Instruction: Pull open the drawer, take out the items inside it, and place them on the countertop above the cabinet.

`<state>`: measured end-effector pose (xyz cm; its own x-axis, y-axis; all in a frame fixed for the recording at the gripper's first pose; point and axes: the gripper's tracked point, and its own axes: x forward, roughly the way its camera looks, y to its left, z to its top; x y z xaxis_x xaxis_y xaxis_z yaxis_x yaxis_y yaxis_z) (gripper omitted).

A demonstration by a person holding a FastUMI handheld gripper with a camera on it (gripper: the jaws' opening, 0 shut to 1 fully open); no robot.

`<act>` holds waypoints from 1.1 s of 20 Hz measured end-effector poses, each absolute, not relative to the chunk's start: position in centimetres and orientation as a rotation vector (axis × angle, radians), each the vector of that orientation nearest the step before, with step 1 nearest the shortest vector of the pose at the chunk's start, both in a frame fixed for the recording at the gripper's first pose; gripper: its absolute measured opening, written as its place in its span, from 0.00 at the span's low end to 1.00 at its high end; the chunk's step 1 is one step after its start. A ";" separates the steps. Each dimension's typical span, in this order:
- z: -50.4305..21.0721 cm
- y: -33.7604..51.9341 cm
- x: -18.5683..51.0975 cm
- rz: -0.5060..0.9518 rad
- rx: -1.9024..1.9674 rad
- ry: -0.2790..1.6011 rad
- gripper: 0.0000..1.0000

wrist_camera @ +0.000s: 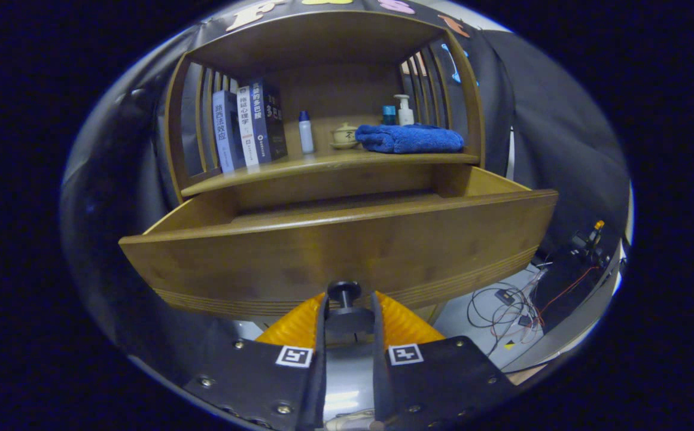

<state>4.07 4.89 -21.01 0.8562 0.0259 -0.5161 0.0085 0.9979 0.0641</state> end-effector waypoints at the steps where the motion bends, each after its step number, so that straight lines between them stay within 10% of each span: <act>1: -21.1 4.9 3.5 0.008 0.060 0.549 0.32; 22: -9.8 8.2 5.3 0.007 0.056 0.364 0.52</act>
<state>5.26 8.25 -9.80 0.9346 0.0172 -0.3553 0.0029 0.9984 0.0559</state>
